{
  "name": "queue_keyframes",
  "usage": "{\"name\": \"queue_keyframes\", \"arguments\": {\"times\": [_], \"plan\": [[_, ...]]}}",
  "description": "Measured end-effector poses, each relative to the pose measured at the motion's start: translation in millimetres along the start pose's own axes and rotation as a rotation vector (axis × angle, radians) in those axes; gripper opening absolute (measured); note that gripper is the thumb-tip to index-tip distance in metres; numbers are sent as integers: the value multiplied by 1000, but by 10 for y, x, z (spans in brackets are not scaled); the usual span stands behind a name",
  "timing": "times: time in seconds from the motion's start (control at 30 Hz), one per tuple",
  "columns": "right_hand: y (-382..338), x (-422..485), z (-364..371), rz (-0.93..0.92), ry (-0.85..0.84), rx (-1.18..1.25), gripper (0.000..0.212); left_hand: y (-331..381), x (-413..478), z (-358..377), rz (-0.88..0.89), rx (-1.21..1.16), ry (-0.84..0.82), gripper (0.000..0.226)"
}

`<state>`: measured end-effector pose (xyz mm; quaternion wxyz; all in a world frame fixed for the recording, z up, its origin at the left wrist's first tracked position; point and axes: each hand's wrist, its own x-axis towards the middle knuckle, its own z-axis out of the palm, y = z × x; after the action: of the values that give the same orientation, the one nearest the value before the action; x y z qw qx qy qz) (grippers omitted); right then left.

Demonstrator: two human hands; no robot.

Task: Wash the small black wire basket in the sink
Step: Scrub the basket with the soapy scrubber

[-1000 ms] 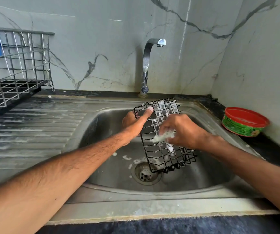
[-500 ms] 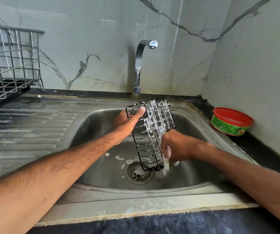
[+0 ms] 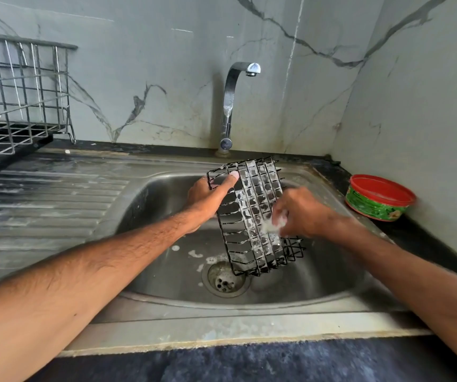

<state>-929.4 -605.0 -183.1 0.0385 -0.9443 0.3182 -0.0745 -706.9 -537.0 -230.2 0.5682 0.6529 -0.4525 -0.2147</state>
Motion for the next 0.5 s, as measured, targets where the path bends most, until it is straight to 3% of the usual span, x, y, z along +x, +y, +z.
{"name": "queue_keyframes", "arguments": {"times": [0.1,0.17,0.2,0.3,0.4,0.5], "plan": [[-40,-130,124,30,-278,-102,24,-1,3,-4,-1,21,-19,21],[-45,-175,186,62,-409,-177,26,-3,14,4,-4,40,-23,39],[-31,-164,185,69,-398,-178,26,-15,30,8,-3,38,-18,47],[57,-81,72,102,-160,-31,23,-28,33,12,6,7,-18,29],[75,-55,-47,160,125,146,28,-49,42,6,-1,-32,-8,51],[91,-4,-67,125,327,131,31,-70,59,2,2,-13,-19,73]]}}
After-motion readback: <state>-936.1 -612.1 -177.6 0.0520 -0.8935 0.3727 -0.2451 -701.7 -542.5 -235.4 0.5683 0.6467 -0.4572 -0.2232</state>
